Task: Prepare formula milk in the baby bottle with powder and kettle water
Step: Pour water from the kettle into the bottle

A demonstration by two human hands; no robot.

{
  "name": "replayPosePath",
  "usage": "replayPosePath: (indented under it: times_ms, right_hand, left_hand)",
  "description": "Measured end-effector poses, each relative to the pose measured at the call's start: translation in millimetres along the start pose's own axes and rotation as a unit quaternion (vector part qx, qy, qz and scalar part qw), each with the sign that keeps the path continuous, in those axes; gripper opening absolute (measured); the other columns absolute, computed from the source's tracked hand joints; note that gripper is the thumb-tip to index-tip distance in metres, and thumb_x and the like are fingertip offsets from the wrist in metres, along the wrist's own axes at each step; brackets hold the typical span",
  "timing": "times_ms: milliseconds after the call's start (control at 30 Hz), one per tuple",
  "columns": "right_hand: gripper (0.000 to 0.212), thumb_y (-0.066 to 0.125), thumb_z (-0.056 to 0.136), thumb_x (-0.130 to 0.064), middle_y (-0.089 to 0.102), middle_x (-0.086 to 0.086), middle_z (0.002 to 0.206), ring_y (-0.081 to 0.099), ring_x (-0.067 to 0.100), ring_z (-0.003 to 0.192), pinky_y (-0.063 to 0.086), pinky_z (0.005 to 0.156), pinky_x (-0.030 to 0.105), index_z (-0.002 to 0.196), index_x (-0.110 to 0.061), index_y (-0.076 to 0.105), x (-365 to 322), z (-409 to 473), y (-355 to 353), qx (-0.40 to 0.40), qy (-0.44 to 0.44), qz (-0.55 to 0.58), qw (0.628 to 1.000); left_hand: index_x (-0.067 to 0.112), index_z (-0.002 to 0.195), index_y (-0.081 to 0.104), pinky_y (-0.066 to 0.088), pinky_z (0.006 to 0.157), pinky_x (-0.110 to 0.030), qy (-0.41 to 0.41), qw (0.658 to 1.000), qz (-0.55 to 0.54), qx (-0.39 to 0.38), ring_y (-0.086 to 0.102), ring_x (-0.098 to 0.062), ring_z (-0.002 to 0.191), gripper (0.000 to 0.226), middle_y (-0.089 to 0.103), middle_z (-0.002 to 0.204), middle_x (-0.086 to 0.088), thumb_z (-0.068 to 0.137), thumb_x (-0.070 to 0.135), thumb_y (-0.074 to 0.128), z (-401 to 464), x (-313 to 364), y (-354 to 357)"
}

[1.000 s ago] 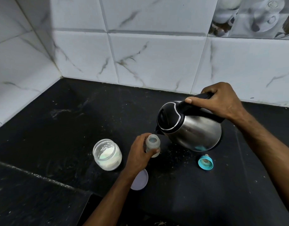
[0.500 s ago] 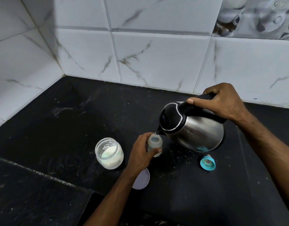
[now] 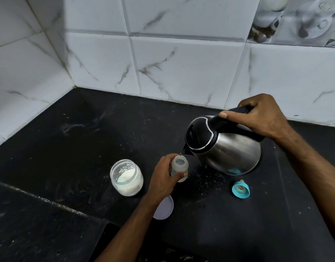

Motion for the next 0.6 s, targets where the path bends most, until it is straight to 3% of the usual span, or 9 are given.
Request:
replayPosePath:
  times_ms: [200, 333, 600]
  right_hand:
    - [0.089, 0.065, 0.057, -0.082, 0.031, 0.010, 0.049, 0.027, 0.016, 0.049, 0.022, 0.051, 0.030, 0.055, 0.006, 0.049, -0.5, 0.0, -1.4, 0.002, 0.003, 0.005, 1.000]
    - [0.092, 0.063, 0.056, -0.085, 0.041, 0.027, 0.053, 0.031, 0.018, 0.049, 0.024, 0.051, 0.029, 0.057, 0.006, 0.054, 0.7, -1.0, -0.1, -0.001, 0.005, 0.007, 1.000]
    - [0.087, 0.063, 0.057, -0.082, 0.048, 0.027, 0.055, 0.035, 0.017, 0.049, 0.027, 0.051, 0.029, 0.058, 0.005, 0.059, 3.8, -0.3, -1.4, 0.003, 0.007, 0.006, 1.000]
  left_hand:
    - [0.045, 0.114, 0.047, 0.039, 0.085, -0.008, -0.010, 1.000, 0.009, -0.002, 0.051, 0.015, 0.104, 0.054, 0.052, 0.112, 0.024, 0.077, 0.026, 0.081, 0.9, -1.6, 0.2]
    - [0.042, 0.115, 0.050, 0.043, 0.091, -0.015, -0.006, 1.000, 0.003, 0.003, 0.054, 0.008, 0.107, 0.053, 0.055, 0.114, 0.021, 0.076, 0.026, 0.082, 0.6, -1.9, -1.0]
    - [0.037, 0.119, 0.054, 0.045, 0.093, -0.018, -0.001, 1.000, 0.000, 0.001, 0.055, 0.005, 0.109, 0.053, 0.058, 0.119, 0.016, 0.076, 0.027, 0.082, 2.3, -3.2, -1.3]
Point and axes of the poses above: each hand's wrist, its own z-axis towards the middle knuckle, its own y-axis out of the palm, x = y × z, the point moved 8 cm from there along z, towards the middle knuckle
